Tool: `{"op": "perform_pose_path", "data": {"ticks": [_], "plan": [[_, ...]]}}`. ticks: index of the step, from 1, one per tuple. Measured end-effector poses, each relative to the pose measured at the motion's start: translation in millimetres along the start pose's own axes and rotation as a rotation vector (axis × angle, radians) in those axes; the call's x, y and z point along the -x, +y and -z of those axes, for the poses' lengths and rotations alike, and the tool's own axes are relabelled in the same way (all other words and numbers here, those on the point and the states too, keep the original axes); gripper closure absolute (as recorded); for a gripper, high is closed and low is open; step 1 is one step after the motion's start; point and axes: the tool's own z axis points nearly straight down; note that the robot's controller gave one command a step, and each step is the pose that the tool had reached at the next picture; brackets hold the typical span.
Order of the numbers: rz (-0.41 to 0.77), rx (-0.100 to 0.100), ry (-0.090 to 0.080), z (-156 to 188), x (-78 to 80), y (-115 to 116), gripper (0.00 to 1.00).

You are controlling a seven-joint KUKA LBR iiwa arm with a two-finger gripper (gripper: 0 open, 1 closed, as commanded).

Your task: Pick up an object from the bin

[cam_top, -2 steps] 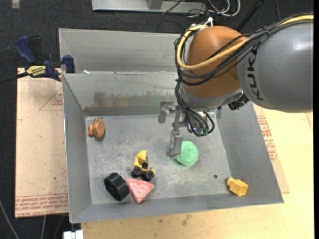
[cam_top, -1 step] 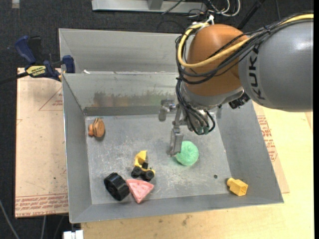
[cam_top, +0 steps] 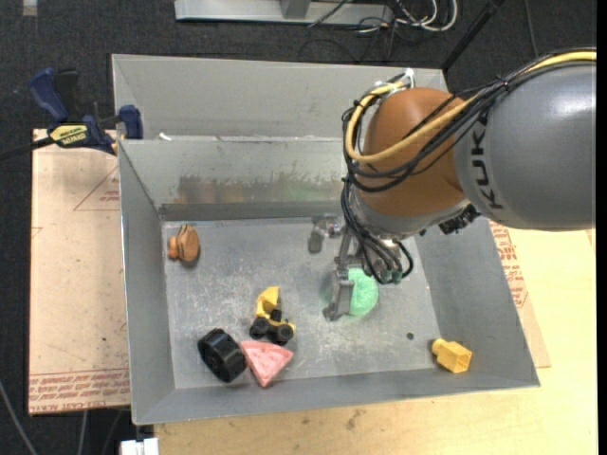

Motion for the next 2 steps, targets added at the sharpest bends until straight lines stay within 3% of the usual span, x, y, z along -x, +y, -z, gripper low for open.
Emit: {"op": "perform_pose_path", "data": {"ticks": [1,2], "plan": [[0.083,-0.004,0.015,-30,-18.2,-2,0.00],[0.129,-0.001,0.002,-61,21.8,49,0.00]]}}
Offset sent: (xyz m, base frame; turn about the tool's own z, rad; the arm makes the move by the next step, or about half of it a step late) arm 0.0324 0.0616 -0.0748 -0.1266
